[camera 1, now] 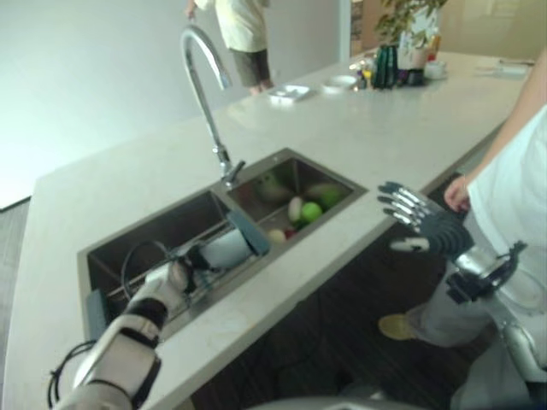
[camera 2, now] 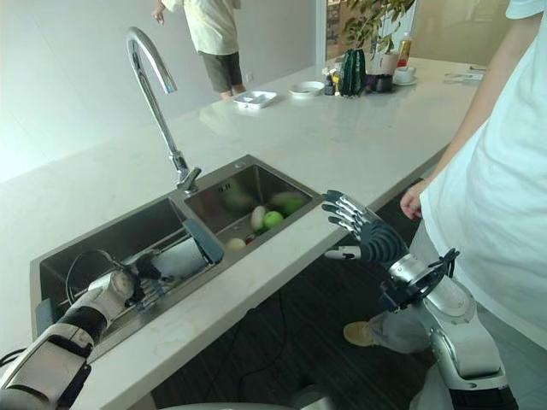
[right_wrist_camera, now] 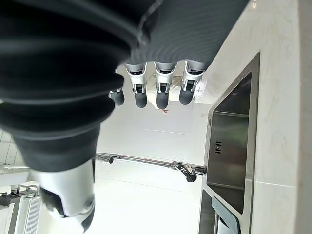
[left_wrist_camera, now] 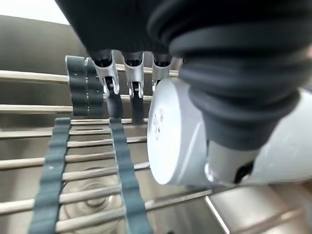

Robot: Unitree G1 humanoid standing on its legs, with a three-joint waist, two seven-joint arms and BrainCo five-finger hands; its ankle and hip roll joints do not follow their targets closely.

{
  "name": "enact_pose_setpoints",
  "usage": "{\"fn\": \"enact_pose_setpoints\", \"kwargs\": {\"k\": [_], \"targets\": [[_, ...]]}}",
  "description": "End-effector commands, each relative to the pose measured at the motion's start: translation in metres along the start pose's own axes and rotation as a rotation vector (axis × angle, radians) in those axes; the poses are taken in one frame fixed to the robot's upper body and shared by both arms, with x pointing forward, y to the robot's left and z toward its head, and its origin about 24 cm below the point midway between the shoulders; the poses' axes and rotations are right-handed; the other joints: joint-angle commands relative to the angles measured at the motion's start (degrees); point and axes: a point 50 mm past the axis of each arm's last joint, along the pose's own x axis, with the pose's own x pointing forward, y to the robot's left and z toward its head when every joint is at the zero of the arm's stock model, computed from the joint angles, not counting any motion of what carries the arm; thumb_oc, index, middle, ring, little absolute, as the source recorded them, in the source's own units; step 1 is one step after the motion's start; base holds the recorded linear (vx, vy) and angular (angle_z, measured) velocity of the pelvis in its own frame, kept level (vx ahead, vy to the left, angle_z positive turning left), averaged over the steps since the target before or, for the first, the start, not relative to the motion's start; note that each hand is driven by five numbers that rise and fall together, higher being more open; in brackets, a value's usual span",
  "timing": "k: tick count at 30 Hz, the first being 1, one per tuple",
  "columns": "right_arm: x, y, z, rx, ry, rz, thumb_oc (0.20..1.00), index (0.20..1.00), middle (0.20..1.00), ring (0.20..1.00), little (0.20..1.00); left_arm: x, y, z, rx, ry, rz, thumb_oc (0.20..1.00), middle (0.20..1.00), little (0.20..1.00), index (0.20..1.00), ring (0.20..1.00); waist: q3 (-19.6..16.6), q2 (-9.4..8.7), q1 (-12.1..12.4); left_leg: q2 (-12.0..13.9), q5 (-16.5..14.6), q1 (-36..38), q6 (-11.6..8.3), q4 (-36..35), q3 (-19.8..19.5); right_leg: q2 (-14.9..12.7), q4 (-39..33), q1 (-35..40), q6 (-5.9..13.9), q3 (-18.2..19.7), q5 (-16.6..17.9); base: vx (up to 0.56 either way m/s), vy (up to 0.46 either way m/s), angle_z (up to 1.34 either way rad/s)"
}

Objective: Place the dishes in the dishwasher.

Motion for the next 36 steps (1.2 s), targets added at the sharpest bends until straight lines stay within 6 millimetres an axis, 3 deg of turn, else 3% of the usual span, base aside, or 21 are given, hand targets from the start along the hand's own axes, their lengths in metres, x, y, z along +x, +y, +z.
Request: {"fn": "enact_pose_setpoints", "kwargs": {"k": [1,5,11,17,23,25,26,36], "targets": [[0.004,0.0,0.026,-0.064,-0.107,0.026,1.0,1.0,1.0,1.0,1.0,0.0,0.023,-0.007,0.086,0.065,-0.014,0.2,0.2,0.2,0.2,0.2,0.5,-0.74,-1.5,0.9,-2.0,0.0,1.71,0.5,-1.7,-1.5,0.5,4.9,4.18,1.8,-5.1,0.03,0.006,-0.09],[0.005,0.001,0.027,-0.068,-0.097,0.046,1.0,1.0,1.0,1.0,1.0,0.001,0.011,-0.012,0.086,0.09,-0.073,0.2,0.2,0.2,0.2,0.2,0.6,-0.54,-2.3,0.8,-2.1,0.2,1.76,0.5,-1.1,-1.3,0.5,4.8,4.16,2.3,-5.1,0.02,0.004,-0.11],[0.003,0.001,0.026,-0.07,-0.095,0.054,1.0,1.0,1.0,1.0,1.0,0.001,0.019,-0.006,0.081,0.022,-0.033,0.2,0.2,0.2,0.2,0.2,0.8,-0.48,-2.4,0.7,-2.1,0.3,1.8,0.5,-0.8,-1.3,0.5,4.8,4.21,2.4,-5.1,0.0,0.0,-0.01],[0.002,-0.001,0.025,-0.077,-0.101,0.029,1.0,1.0,1.0,1.0,1.0,-0.005,0.037,0.01,0.109,-0.076,0.042,0.2,0.2,0.2,0.2,0.2,1.1,-0.44,-0.5,0.8,-1.5,-0.2,1.63,0.5,-1.7,-1.4,0.5,4.7,3.99,1.3,-4.6,-0.04,0.007,0.01],[0.005,-0.001,0.026,-0.076,-0.111,0.018,1.0,1.0,1.0,1.0,1.0,-0.006,0.037,0.01,0.089,-0.047,0.041,0.2,0.2,0.2,0.2,0.2,0.9,-0.61,1.2,0.8,-1.4,-0.7,1.57,0.5,-3.0,-1.7,0.5,4.9,3.9,-0.1,-4.7,-0.04,0.004,0.08],[0.007,0.0,0.026,-0.075,-0.112,0.015,1.0,1.0,1.0,1.0,1.0,-0.005,0.036,0.01,0.079,-0.037,0.047,0.57,0.57,0.57,0.57,0.57,0.8,-0.72,1.5,0.7,-1.3,-0.9,1.56,0.5,-3.4,-1.8,0.5,5.0,3.86,-0.4,-4.7,-0.04,0.007,0.19],[0.007,0.001,0.026,-0.075,-0.113,0.012,1.0,1.0,1.0,1.0,1.0,-0.005,0.037,0.011,0.072,-0.042,0.061,1.0,1.0,1.0,1.0,1.0,0.8,-0.8,1.8,0.7,-1.2,-0.9,1.52,0.5,-3.7,-1.9,0.5,5.1,3.85,-0.7,-4.8,-0.04,0.006,0.09],[0.008,0.0,0.023,-0.071,-0.118,-0.02,1.0,1.0,1.0,1.0,1.0,-0.017,0.06,0.028,0.078,-0.142,0.16,1.0,1.0,1.0,1.0,1.0,1.1,-1.29,4.8,0.7,-1.0,-1.9,1.43,0.5,-6.6,-2.6,0.5,5.8,3.87,-3.4,-5.2,-0.05,0.004,0.1]]}}
